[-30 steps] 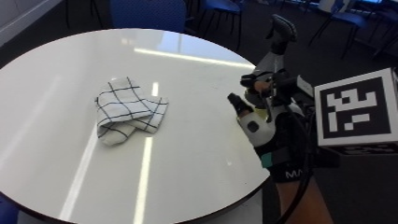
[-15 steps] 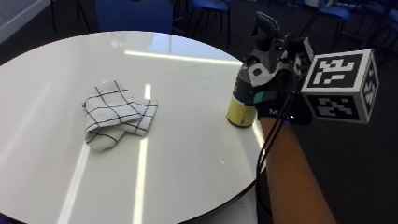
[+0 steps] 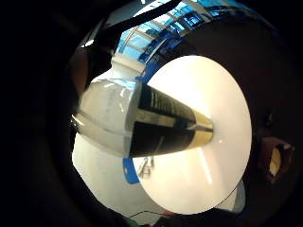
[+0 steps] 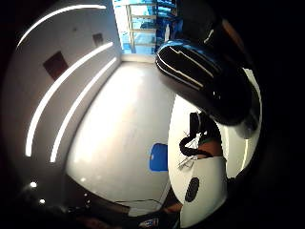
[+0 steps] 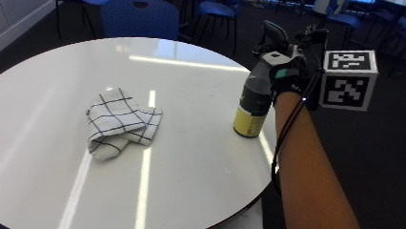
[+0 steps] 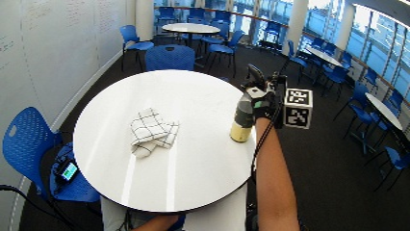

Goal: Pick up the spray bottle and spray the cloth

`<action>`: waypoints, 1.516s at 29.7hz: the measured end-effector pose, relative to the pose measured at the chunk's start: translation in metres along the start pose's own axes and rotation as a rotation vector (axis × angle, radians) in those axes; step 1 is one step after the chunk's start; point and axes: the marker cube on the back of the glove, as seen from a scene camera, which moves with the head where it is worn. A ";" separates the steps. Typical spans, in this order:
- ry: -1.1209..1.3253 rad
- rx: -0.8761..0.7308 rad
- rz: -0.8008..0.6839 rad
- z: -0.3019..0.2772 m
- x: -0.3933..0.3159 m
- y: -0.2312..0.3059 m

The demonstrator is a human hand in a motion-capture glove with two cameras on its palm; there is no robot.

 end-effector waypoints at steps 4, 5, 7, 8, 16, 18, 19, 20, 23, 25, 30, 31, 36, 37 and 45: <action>-0.046 -0.105 0.076 0.003 0.002 -0.007; -0.045 -0.125 0.092 0.003 0.003 -0.009; -0.028 -0.151 0.115 0.004 0.005 -0.011; -0.016 -0.159 0.122 0.004 0.005 -0.013; 0.060 -0.166 0.130 0.007 -0.001 -0.020; 0.079 -0.165 0.128 0.009 0.000 -0.022; 0.089 -0.164 0.125 0.010 0.001 -0.022; 0.098 -0.164 0.122 0.010 0.001 -0.022; 0.112 -0.167 0.114 0.012 0.003 -0.024; 0.109 -0.174 0.110 0.013 0.002 -0.025; 0.092 -0.161 0.074 0.017 -0.002 -0.028; 0.090 -0.157 0.063 0.017 -0.003 -0.029; 0.061 -0.163 -0.022 0.021 -0.012 -0.035; 0.051 -0.174 -0.039 0.021 -0.015 -0.037; 0.042 -0.196 -0.090 0.031 -0.030 -0.044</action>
